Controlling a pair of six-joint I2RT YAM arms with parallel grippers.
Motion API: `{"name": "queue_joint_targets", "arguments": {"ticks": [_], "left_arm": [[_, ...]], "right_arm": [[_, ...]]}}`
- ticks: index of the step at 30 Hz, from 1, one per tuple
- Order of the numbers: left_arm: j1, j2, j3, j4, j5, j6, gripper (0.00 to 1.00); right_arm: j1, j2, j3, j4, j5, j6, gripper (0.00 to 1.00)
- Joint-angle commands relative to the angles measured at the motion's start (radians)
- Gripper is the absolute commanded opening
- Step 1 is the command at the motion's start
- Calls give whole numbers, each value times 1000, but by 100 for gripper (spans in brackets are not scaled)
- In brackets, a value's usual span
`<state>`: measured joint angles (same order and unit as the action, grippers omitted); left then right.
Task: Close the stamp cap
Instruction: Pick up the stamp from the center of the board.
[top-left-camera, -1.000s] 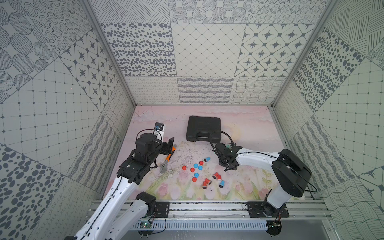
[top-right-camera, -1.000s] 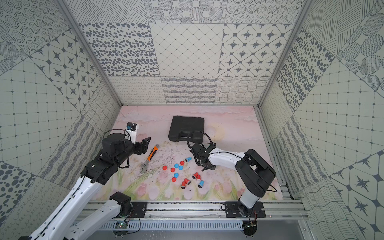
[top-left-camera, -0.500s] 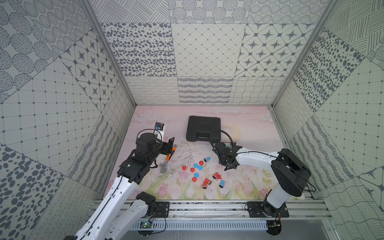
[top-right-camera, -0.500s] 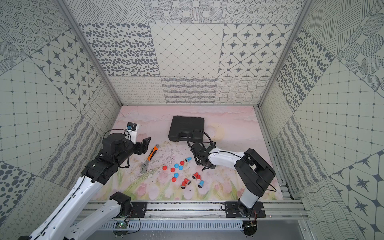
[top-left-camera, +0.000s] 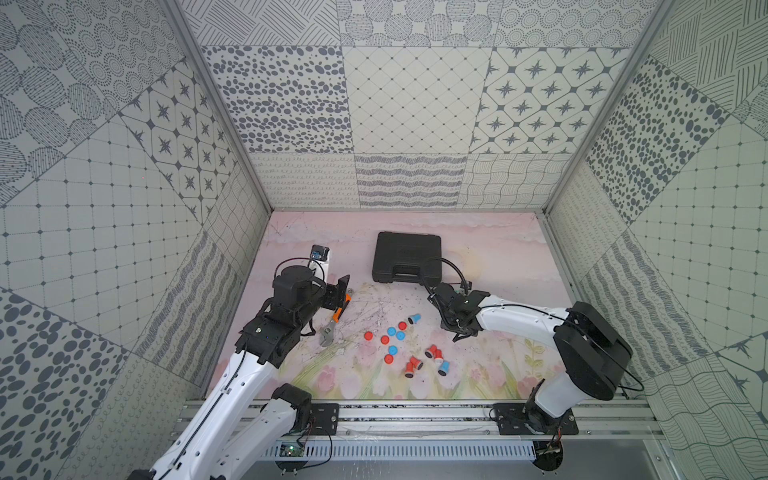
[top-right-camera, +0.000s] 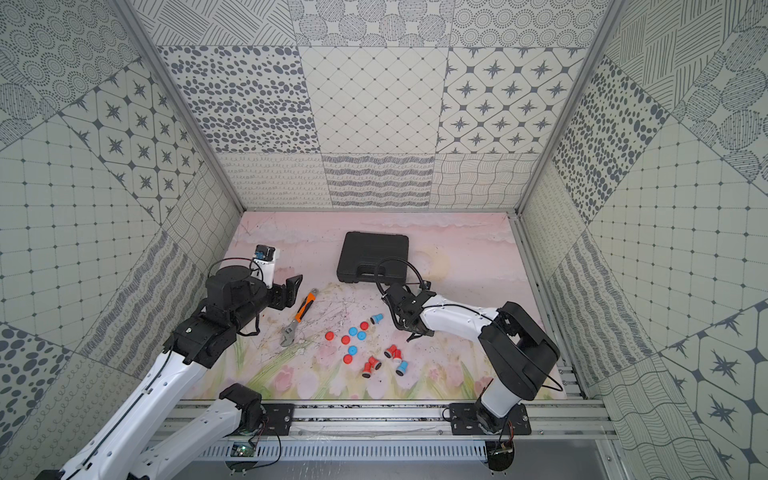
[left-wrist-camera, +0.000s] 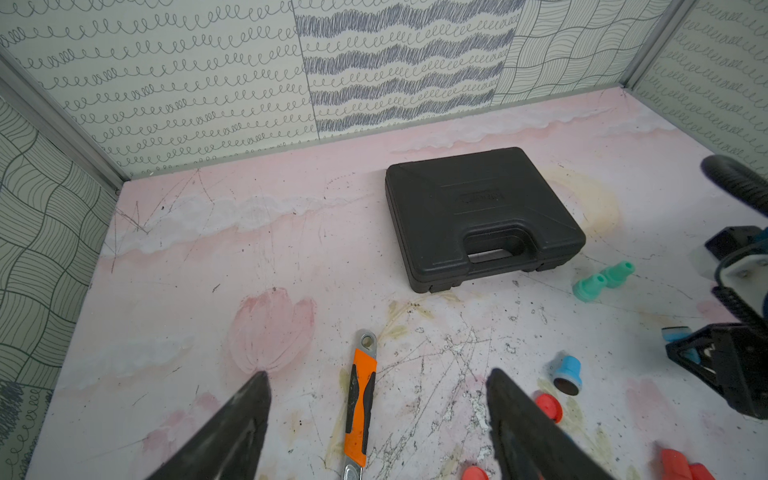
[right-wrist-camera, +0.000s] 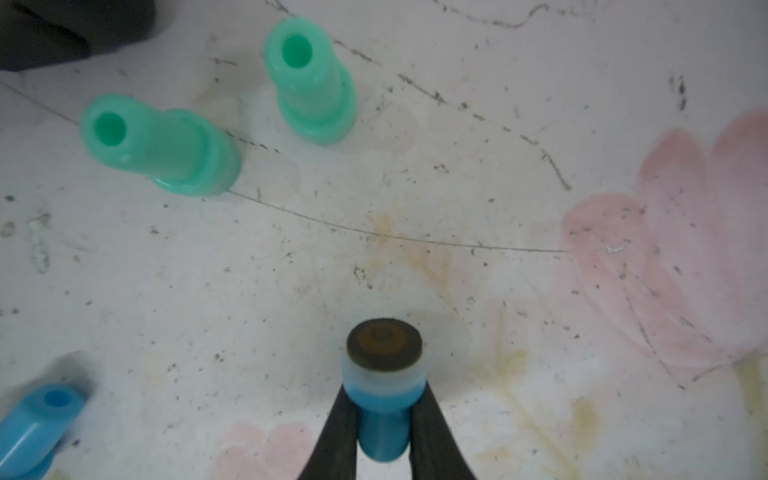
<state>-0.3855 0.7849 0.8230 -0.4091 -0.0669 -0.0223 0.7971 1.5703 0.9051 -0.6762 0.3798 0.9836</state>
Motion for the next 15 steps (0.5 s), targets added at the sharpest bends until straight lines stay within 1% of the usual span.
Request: {"name": "queue_joint_targets", "arguments": {"ticks": [1,5,7,8,11,13,15], "left_arm": [[7,31,6,44,110,-14,81],[7,88,42,29,243,-57,79],[4,119,66,16,308,-79,78],[-1,135,81,9,341,-90,77],[-30,181,123,-11,384,-115,76],[-61,209,151,-24,394,-134,76],[-92,235,175,-31,409,-155,76]], "right_arm": [[0,-97,6,-10,17,-137,17],[-1,-238,-30,71,-32,-321,17],[-1,-303,-48,139,-98,-445,16],[1,-334,-58,185,-146,-529,15],[3,-399,-80,286,-278,-750,14],[4,-429,-91,334,-345,-880,13],[3,-441,-82,354,-404,-964,14]]}}
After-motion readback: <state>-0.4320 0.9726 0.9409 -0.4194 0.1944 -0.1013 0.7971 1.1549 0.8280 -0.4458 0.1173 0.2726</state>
